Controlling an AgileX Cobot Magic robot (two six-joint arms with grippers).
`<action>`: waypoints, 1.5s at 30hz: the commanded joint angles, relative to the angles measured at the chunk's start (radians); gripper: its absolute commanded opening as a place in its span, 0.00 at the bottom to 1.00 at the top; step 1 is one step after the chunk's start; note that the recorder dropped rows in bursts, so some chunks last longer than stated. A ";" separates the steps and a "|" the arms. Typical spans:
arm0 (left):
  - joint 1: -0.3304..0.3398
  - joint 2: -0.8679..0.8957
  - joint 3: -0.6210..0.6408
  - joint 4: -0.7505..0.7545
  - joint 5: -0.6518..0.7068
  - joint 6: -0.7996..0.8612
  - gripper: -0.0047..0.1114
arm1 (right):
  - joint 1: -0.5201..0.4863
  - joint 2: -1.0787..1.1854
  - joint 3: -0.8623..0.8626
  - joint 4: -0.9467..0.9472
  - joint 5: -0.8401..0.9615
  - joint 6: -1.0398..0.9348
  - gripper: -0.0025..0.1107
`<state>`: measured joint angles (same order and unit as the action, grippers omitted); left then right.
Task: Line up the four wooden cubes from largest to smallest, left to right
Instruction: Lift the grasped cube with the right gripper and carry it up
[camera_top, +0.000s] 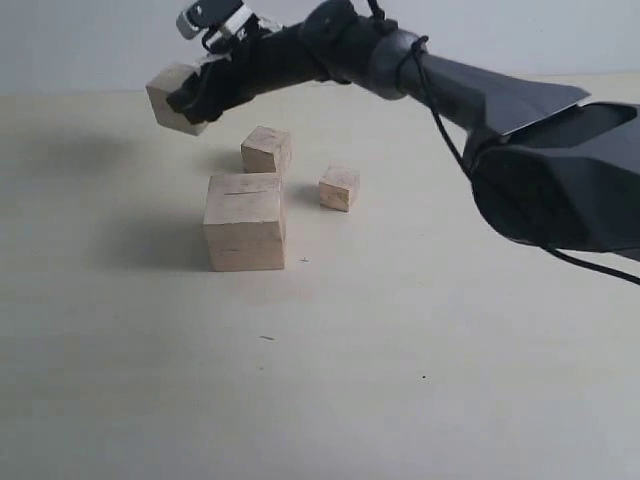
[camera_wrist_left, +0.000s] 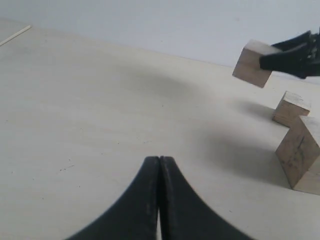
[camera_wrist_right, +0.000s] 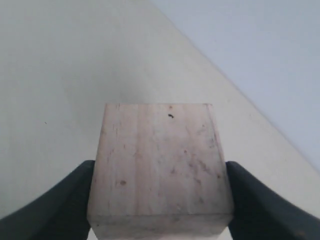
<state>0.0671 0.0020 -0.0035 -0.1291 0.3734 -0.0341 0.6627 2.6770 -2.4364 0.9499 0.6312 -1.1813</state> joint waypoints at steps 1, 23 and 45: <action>0.003 -0.002 0.004 -0.001 -0.006 0.004 0.04 | 0.000 -0.111 -0.003 -0.092 0.108 0.121 0.02; 0.003 -0.002 0.004 -0.001 -0.006 0.004 0.04 | 0.000 -0.361 -0.003 -0.475 0.374 0.773 0.02; 0.003 -0.002 0.004 -0.001 -0.006 0.004 0.04 | 0.000 -0.372 0.101 -0.429 0.330 0.776 0.02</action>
<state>0.0671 0.0020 -0.0035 -0.1291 0.3734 -0.0341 0.6627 2.3403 -2.4016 0.5091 0.9971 -0.3990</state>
